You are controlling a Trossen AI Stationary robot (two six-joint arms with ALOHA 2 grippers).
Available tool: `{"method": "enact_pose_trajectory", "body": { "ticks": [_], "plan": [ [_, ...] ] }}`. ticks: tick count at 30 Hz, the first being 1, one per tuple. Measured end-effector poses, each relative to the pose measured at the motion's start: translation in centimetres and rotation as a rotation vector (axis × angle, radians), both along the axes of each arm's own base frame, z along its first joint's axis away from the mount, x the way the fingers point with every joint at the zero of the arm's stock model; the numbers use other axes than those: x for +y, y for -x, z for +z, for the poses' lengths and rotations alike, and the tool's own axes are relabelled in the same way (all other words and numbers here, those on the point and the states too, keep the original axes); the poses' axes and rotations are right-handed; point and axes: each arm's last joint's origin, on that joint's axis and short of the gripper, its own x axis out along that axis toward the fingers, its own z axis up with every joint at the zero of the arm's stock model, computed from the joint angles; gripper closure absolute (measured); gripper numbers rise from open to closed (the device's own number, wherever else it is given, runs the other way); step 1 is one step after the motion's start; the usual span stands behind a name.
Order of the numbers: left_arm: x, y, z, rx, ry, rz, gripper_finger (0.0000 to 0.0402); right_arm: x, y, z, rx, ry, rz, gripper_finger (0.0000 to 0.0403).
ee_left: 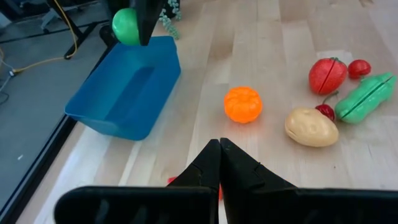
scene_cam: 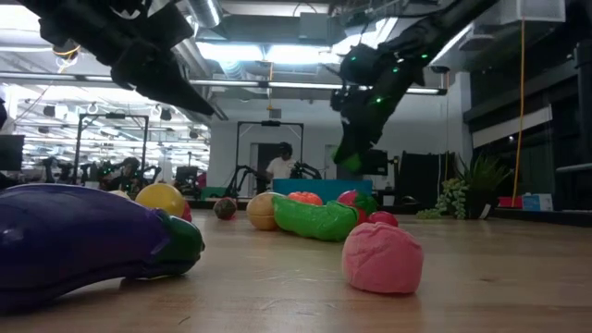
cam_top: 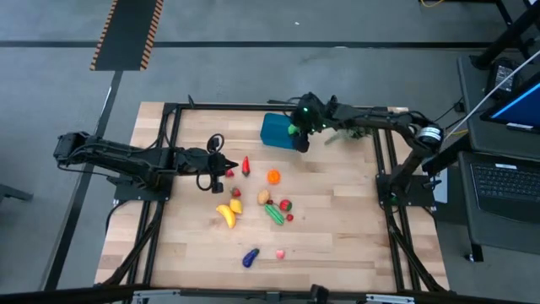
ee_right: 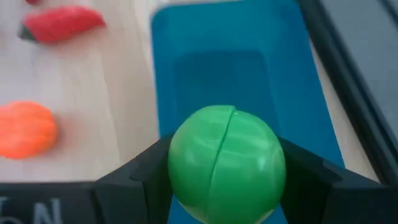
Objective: Pick and placing Produce into tupperware
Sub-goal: Put the green pear into the blue bin
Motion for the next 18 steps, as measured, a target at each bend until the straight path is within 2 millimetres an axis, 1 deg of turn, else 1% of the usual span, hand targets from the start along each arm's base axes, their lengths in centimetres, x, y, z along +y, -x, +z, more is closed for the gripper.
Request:
{"method": "enact_pose_trajectory", "body": {
  "ticks": [6, 11, 15, 18],
  "plan": [
    [0.0, 0.0, 0.0, 0.002, 0.001, 0.000, 0.0401, -1.8, -1.3, 0.1, 0.082, -0.022, 0.009, 0.0182],
    [0.0, 0.0, -0.1, 0.006, 0.002, -0.001, 0.0401, -3.3, -1.7, -0.2, 0.102, -0.086, 0.011, 0.0182],
    [0.0, 0.0, -0.1, 0.006, 0.003, -0.002, 0.0401, -3.5, -1.7, -1.3, 0.140, -0.117, 0.006, 0.0182],
    [0.0, 0.0, -0.1, 0.006, 0.003, -0.002, 0.0401, -3.4, -1.8, -1.5, 0.144, -0.134, 0.014, 0.0182]
  ]
}}
